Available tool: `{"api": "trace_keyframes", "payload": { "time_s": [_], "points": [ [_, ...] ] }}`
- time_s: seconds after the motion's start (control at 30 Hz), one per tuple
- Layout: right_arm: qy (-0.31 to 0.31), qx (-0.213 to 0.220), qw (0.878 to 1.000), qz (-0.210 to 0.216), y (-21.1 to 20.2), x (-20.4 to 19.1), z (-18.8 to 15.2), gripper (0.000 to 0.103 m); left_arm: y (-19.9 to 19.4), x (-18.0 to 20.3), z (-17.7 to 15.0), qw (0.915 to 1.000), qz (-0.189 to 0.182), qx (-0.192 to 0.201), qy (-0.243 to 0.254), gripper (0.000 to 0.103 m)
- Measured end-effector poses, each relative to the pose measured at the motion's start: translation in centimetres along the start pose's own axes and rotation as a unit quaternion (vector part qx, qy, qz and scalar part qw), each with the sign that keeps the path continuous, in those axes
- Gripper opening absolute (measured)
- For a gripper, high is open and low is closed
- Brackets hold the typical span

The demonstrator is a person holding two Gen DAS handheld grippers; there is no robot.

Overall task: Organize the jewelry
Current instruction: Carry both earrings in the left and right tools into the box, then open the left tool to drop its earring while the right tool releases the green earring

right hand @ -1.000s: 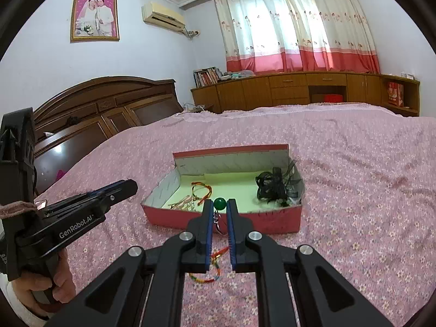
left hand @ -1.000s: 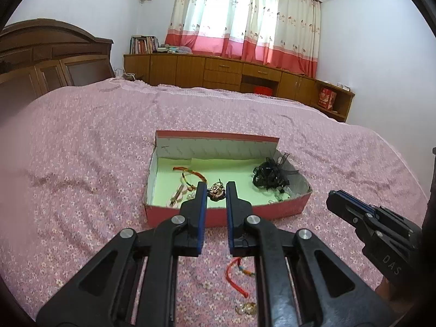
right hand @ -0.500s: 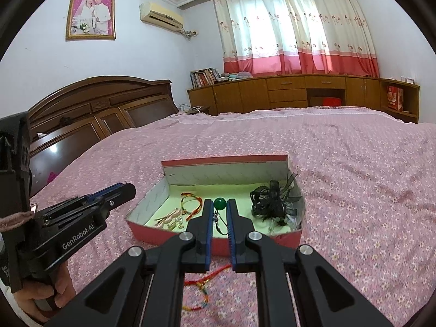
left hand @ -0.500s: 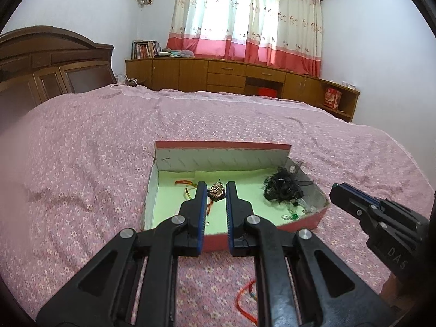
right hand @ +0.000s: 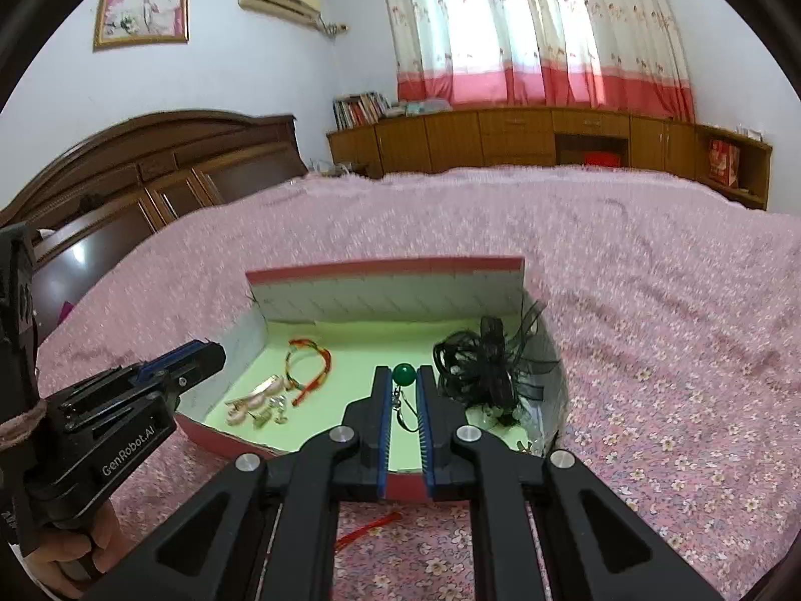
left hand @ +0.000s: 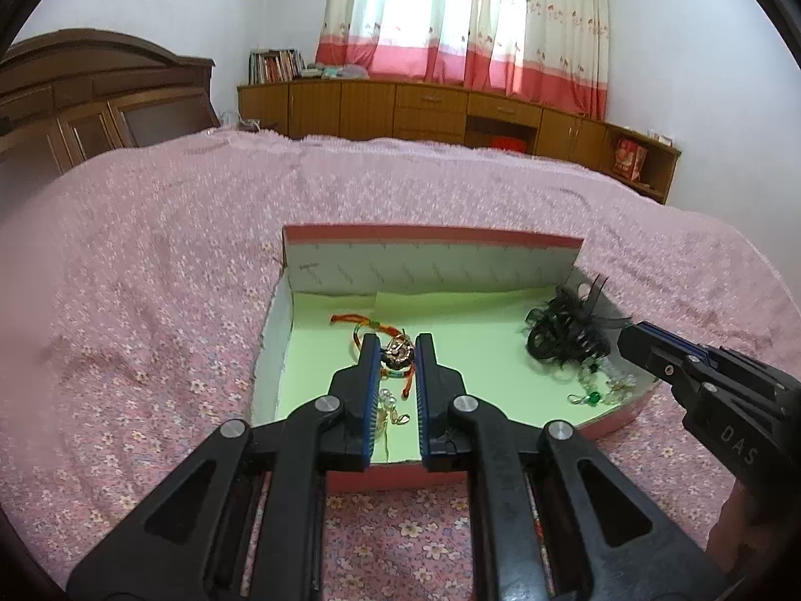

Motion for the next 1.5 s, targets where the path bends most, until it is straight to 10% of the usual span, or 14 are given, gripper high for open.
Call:
{"api": "trace_keyframes", "payload": {
  "time_s": [0.7,1.5],
  "points": [
    [0.013,-0.078,0.997,-0.008,4.7,1.4,-0.1,0.011,3.6,-1.0,-0.6,0.9975,-0.002,-0.069,-0.013,0.006],
    [0.03,-0.03,0.999,0.022,-2.0,1.0,-0.3,0.029,-1.7,-0.3,-1.2,0.997,-0.029,-0.07,-0.016,0.021]
  ]
}}
Point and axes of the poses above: each gripper's, at about its wrist camera, not at the fingertips, and y roughly the way its jaws point, x to its right, z to its top, the point moved 3 cm from there along y, roughly the way its jaws point, and after that the axes turned 12 degrees about -x, right-handed, at the moved point
